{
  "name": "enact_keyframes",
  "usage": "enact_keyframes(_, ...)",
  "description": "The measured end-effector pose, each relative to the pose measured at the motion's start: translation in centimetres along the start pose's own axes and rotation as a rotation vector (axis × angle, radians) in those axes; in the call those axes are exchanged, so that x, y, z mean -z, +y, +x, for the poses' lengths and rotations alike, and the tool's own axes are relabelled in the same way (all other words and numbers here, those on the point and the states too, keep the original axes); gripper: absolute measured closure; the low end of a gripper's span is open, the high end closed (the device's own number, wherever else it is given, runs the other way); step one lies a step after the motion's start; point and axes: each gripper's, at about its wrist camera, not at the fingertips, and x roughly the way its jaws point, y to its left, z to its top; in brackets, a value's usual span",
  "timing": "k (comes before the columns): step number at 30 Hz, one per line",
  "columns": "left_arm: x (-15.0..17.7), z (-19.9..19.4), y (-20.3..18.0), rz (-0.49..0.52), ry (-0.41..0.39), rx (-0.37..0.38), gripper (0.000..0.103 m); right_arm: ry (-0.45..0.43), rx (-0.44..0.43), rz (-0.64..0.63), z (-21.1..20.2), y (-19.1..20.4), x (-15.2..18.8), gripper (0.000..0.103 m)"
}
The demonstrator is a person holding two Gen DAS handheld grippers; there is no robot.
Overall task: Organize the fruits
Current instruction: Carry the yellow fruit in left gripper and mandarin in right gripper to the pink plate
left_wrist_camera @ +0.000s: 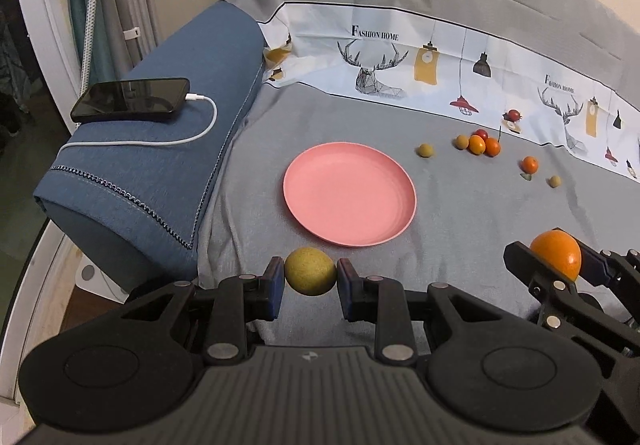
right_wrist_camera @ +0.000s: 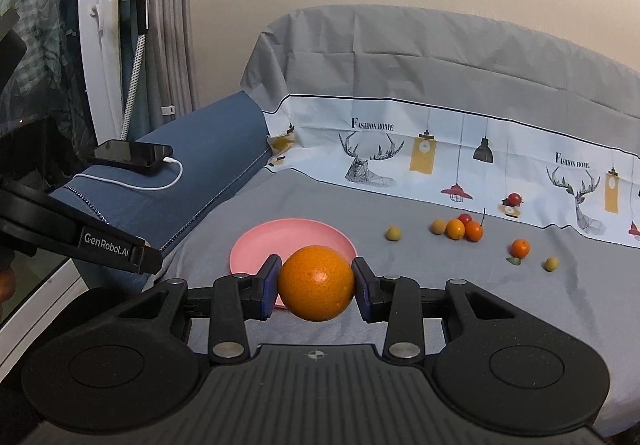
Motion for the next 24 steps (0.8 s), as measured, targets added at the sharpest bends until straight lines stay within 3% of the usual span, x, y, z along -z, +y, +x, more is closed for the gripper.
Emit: enact_keyframes(24,-0.4,3.1,0.5,-0.003,0.067,0.02,0.072,0.067,0.004,-0.014,2.3,0.1,0.1,0.063)
